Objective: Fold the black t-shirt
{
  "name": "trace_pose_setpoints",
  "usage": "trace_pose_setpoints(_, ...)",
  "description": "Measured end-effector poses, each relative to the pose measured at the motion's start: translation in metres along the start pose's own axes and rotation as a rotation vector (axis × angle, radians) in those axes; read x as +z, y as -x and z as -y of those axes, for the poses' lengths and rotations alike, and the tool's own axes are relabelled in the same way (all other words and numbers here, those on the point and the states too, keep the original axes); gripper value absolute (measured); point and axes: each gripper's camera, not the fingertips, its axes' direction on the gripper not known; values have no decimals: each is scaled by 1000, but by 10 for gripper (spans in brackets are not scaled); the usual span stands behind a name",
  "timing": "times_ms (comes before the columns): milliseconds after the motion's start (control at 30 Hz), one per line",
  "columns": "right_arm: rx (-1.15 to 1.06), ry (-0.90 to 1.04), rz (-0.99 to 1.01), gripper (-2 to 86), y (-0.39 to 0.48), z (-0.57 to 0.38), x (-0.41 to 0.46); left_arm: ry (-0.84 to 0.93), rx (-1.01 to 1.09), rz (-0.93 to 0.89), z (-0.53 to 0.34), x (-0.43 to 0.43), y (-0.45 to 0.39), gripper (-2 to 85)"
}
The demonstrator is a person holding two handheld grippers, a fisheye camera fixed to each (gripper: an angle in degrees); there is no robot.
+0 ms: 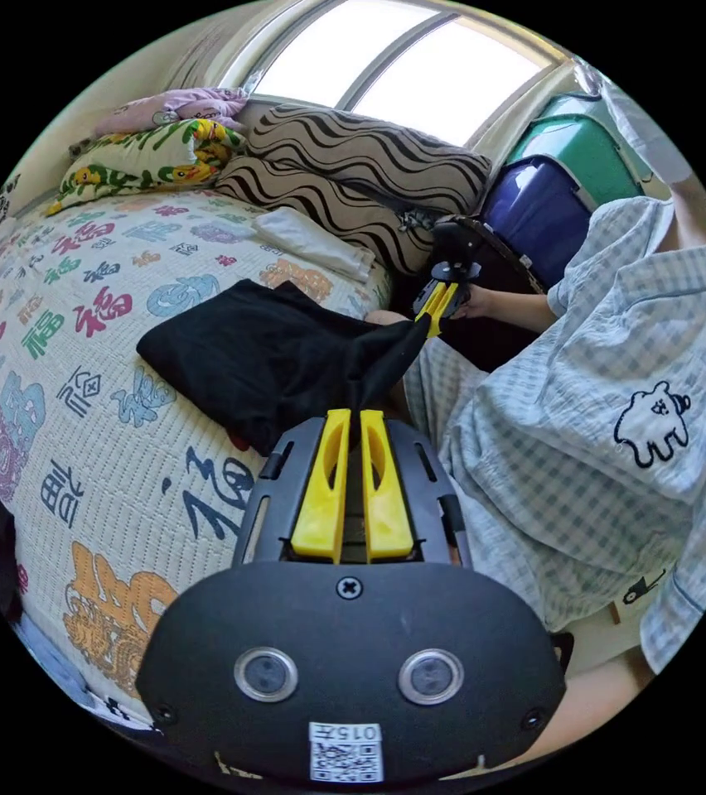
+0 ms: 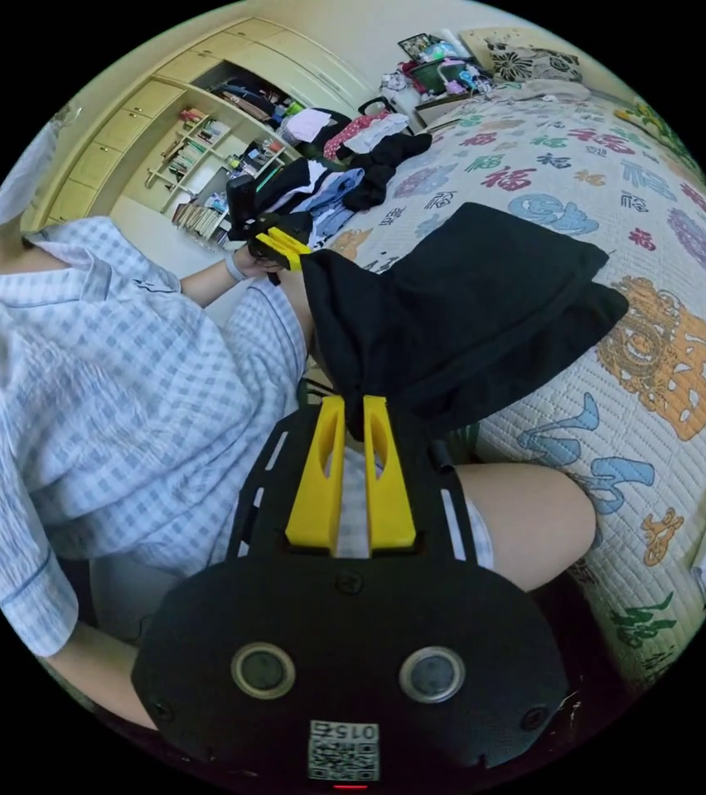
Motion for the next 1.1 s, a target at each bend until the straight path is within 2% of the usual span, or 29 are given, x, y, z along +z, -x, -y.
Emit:
trace_pose_setpoints(100, 28, -50, -17, 40, 2, 3, -2, -25, 11, 72, -1, -5, -8, 1)
trace_pose_setpoints(200, 47, -195, -7, 37, -4, 18, -34, -95, -17, 66, 16, -25, 4, 0)
trace_pose_setpoints(300, -55, -296, -79, 35, 13, 38, -73, -194, 74, 83, 42, -63, 0, -1)
trace_pose_setpoints(467, -203, -408, -218, 36, 60, 72, -129, -357, 228, 227, 68, -129, -35, -1)
trace_pose_setpoints(600, -224, -457, -248, 36, 66, 113, -172, -448, 201, 232, 95, -169, -25, 0)
trace_pose_setpoints(700, -174, -449, -231, 39, 41, 155, -195, -461, 113, 213, 120, -185, 8, 1)
trace_pose_setpoints(833, 66, -416, -160, 42, -51, 213, -190, -369, -60, 216, 146, -165, 89, 2)
trace_pose_setpoints(933, 343, -403, -91, 48, -144, 241, -155, -295, -253, 365, 149, -118, 162, 4)
trace_pose_setpoints(1000, 566, -367, -39, 41, -190, 239, -131, -190, -475, 491, 140, -84, 202, 4)
trace_pose_setpoints(1033, 607, -395, 13, 44, -203, 231, -121, -126, -598, 580, 130, -67, 215, 4)
trace_pose_setpoints(1100, 572, -416, 95, 55, -209, 216, -110, -118, -579, 568, 114, -48, 214, 14)
